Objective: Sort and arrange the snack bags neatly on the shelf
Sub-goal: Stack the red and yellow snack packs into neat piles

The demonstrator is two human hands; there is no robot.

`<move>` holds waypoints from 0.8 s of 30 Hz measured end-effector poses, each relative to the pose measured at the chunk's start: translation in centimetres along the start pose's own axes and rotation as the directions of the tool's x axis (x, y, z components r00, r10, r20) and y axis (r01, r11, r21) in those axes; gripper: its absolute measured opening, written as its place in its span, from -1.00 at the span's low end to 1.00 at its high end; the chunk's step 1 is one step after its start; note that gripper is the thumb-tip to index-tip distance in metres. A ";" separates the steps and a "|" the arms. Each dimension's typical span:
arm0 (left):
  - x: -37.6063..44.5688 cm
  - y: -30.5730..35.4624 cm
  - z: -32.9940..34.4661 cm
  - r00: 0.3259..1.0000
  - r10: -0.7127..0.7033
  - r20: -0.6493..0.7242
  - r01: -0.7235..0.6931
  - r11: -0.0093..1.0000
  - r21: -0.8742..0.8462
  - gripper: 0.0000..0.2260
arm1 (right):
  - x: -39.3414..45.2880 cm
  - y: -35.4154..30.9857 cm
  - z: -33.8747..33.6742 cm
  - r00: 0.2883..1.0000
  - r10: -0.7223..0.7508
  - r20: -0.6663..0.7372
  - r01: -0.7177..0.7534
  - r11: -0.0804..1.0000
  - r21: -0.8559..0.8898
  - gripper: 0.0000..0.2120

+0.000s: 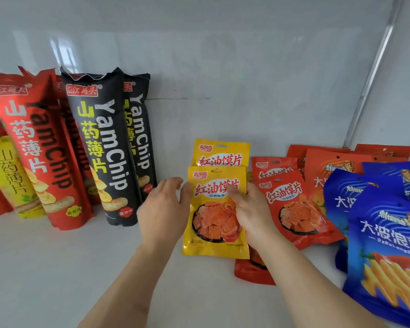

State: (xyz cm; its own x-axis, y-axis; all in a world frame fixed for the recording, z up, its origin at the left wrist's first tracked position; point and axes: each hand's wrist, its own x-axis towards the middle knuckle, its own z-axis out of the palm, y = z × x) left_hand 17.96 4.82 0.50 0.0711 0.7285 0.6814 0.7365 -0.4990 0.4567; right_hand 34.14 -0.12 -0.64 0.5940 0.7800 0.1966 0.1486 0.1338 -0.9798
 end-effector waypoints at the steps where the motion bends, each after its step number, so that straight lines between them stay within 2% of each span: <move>1: 0.3 -0.8 -0.2 0.989 0.130 -0.065 -0.130 0.991 0.014 -0.65 | 0.3 0.1 0.9 1.000 0.010 0.005 -0.010 1.000 -0.017 -0.83; 3: 0.5 -2.8 -0.2 0.917 0.374 -0.137 -0.367 0.927 0.075 -0.70 | 0.8 0.0 2.9 0.999 0.038 0.011 -0.037 0.997 -0.061 -0.89; 4: 0.4 -3.8 -0.2 0.878 0.462 -0.126 -0.451 0.886 0.103 -0.74 | 1.1 0.1 3.9 0.998 0.058 0.016 -0.057 0.995 -0.082 -0.90; 6: 0.4 -5.4 -0.2 0.817 0.572 -0.082 -0.557 0.817 0.151 -0.78 | 1.5 0.4 5.9 0.995 0.093 0.025 -0.090 0.990 -0.113 -0.83; 8: 0.4 -6.8 -0.1 0.777 0.627 -0.045 -0.611 0.770 0.182 -0.77 | 1.8 0.8 7.6 0.993 0.120 0.020 -0.115 0.981 -0.157 -0.84; 12: 0.7 -8.7 0.3 0.785 0.620 -0.002 -0.612 0.775 0.154 -0.76 | 2.2 2.1 10.2 0.978 0.207 0.004 -0.204 0.969 -0.142 -0.86; 18: 1.0 -8.9 0.9 0.837 0.547 0.020 -0.547 0.832 0.091 -0.73 | 2.8 2.2 12.5 0.991 0.126 -0.047 -0.134 0.952 -0.277 -0.82; 21: 1.1 -8.8 1.1 0.849 0.525 0.057 -0.528 0.845 0.081 -0.74 | 2.9 2.1 12.4 0.997 0.081 -0.010 -0.079 0.918 -0.388 -0.73; 24: 0.8 -8.6 1.3 0.851 0.522 0.063 -0.525 0.850 0.053 -0.73 | 2.6 1.6 11.8 0.994 0.109 0.024 -0.085 0.882 -0.463 -0.72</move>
State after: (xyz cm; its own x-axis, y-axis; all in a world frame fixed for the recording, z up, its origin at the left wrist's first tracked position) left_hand 12.55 10.32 -3.57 0.4871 0.3890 0.7819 0.6237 -0.7817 0.0003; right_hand 26.57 9.31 -2.09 0.5879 0.8041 0.0881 0.4463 -0.2315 -0.8644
